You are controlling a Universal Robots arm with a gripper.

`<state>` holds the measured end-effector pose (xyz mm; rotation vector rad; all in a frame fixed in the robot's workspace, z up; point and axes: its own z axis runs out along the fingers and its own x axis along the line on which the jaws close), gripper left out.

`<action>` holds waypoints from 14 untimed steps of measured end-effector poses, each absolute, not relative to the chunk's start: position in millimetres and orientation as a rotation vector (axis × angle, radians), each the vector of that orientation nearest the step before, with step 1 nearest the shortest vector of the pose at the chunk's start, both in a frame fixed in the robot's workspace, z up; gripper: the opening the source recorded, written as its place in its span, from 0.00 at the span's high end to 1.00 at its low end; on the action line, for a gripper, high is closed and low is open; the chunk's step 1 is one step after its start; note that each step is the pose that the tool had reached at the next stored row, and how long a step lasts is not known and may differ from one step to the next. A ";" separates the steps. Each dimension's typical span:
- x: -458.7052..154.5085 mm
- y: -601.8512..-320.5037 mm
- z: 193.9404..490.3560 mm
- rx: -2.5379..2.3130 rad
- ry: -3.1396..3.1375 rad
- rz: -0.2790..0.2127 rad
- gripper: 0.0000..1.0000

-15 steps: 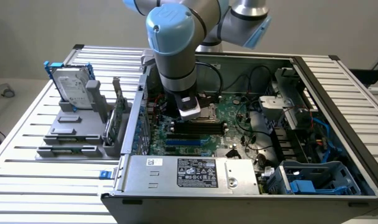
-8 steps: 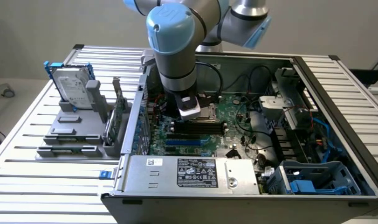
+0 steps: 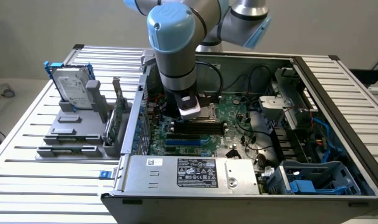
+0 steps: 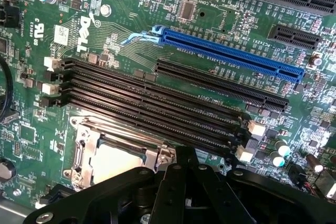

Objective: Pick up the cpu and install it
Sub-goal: 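Install the first cpu locking lever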

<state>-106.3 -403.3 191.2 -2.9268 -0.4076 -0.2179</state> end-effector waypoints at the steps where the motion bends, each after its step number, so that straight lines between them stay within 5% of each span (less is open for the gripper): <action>1: -106.3 -403.1 191.4 -2.929 -0.408 -0.217 0.89; 14: -106.3 -398.9 209.3 -2.946 -0.411 -0.206 0.89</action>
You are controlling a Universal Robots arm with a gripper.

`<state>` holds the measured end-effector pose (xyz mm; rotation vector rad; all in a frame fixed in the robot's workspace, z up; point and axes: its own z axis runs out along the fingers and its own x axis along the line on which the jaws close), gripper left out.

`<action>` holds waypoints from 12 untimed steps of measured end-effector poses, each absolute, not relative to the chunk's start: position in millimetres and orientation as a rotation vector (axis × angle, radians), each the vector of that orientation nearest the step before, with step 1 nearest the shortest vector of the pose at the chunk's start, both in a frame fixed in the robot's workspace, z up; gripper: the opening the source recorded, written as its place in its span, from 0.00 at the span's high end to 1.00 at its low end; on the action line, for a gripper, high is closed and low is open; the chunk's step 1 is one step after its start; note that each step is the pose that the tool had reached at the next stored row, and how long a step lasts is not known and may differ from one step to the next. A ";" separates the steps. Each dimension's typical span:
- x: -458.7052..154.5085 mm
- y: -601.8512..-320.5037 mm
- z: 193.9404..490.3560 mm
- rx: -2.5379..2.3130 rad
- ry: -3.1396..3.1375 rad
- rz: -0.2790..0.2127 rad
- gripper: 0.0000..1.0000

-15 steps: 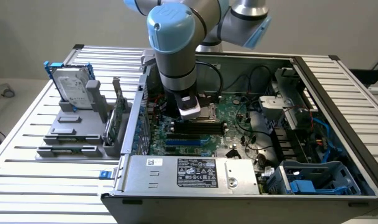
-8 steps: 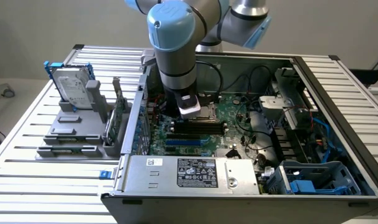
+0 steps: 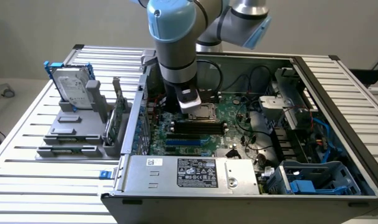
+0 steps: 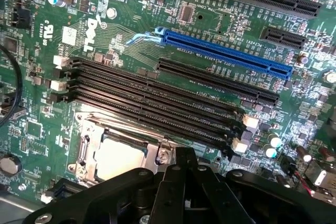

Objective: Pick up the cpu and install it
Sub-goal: 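Install the first cpu locking lever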

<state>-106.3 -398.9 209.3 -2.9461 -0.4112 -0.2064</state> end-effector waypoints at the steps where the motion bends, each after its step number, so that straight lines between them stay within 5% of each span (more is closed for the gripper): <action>1: -106.3 -398.4 212.0 -2.947 -0.411 -0.206 0.89; 12: -107.3 -393.5 233.4 -2.983 -0.474 -0.193 0.89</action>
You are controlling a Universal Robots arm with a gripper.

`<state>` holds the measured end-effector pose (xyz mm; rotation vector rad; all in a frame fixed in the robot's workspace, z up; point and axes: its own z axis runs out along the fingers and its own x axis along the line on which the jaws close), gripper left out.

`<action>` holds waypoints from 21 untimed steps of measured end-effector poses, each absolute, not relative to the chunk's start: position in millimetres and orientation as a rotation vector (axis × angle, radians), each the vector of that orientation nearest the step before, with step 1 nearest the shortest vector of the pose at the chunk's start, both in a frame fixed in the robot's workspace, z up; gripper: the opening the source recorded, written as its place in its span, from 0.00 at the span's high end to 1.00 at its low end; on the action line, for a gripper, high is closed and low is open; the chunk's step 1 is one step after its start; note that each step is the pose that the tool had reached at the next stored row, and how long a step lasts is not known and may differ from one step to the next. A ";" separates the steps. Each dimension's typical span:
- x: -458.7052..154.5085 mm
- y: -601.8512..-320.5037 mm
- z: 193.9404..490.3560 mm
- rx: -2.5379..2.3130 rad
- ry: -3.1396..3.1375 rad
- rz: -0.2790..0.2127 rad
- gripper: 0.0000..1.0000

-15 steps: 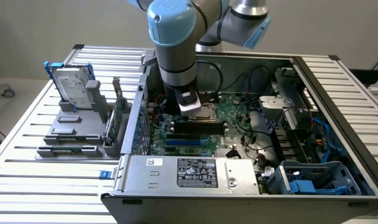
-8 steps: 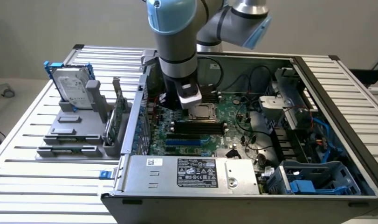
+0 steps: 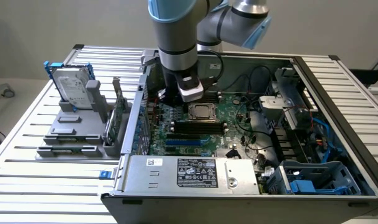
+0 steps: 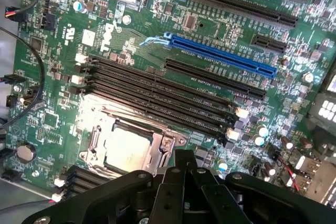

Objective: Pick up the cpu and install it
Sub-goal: 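Install the first cpu locking lever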

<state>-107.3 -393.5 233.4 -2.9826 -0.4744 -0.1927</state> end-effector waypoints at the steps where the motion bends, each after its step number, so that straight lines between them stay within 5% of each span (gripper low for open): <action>1: -107.7 -393.4 233.9 -2.989 -0.492 -0.190 0.89; 21: -108.6 -392.4 242.8 -2.908 -0.891 -0.153 0.89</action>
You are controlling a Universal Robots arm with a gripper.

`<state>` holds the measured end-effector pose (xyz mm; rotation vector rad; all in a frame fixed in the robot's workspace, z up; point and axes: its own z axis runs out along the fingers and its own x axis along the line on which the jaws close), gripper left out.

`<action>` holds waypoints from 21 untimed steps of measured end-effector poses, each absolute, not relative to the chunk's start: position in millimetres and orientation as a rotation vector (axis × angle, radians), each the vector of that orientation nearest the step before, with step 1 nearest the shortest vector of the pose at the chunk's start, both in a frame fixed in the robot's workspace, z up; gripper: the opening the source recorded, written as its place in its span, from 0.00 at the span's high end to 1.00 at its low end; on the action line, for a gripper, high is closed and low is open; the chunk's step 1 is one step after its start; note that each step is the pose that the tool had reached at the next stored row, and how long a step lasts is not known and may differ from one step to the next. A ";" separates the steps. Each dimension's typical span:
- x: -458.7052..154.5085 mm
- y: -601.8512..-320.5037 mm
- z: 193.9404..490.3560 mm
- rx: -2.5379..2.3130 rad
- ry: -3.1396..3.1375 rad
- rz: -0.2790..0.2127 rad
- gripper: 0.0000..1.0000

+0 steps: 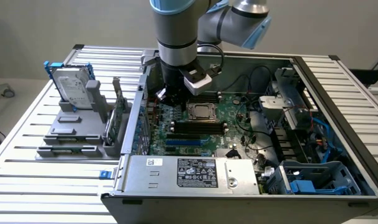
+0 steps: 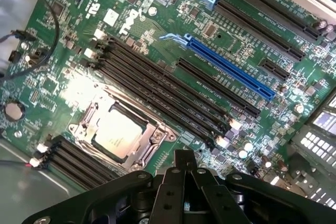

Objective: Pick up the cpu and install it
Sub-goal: 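Install the first cpu locking lever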

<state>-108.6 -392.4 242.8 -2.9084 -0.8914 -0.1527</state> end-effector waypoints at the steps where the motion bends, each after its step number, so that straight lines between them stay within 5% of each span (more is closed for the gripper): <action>1: -108.6 -392.4 242.9 -2.900 -0.915 -0.150 0.89; 21: -107.5 -392.0 243.6 -2.723 -1.325 -0.120 0.89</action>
